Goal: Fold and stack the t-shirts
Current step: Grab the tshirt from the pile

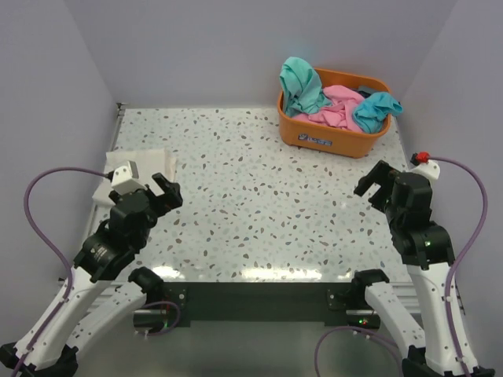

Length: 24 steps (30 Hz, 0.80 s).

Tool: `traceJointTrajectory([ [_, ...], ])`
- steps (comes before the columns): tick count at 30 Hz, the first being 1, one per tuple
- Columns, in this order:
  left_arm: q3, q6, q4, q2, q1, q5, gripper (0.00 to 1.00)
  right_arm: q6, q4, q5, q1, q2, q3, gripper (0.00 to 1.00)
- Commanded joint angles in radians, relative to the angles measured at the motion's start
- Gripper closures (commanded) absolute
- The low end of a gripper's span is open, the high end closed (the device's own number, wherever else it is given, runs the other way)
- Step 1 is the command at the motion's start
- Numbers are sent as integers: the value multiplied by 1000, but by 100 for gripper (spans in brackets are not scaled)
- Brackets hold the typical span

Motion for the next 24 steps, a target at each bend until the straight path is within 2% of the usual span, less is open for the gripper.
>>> traceJointTrajectory([
  [1, -12, 3, 84, -7, 2, 27, 0, -38, 93, -4, -3, 5, 4, 1],
  [3, -12, 5, 85, 2, 2, 29, 0, -51, 141, -18, -3, 31, 13, 1],
  [6, -22, -9, 84, 28, 2, 29, 0, -109, 269, -193, -3, 114, 27, 1],
  [9, -32, -11, 95, 39, 2, 44, 0, -152, 299, -275, -3, 289, 151, 1],
  [11, -52, -2, 126, 45, 2, 52, 0, -170, 285, -174, -5, 387, 284, 1],
  [12, -55, -1, 137, 49, 2, 53, 0, -170, 273, -134, -3, 501, 327, 1],
  [14, -54, 2, 149, 57, 2, 52, 0, -189, 223, -72, -5, 624, 470, 1],
  [18, -45, 5, 143, 71, 2, 34, 0, -183, 91, 143, -12, 998, 757, 1],
  [20, -45, 0, 129, 66, 2, 21, 0, -192, 36, 190, -25, 1105, 910, 2],
  [22, -51, -5, 121, 56, 2, 6, 0, -189, -30, 163, -46, 1267, 1087, 6],
  [24, -51, -8, 124, 48, 2, -2, 0, -189, -90, 163, -55, 1358, 1182, 8],
])
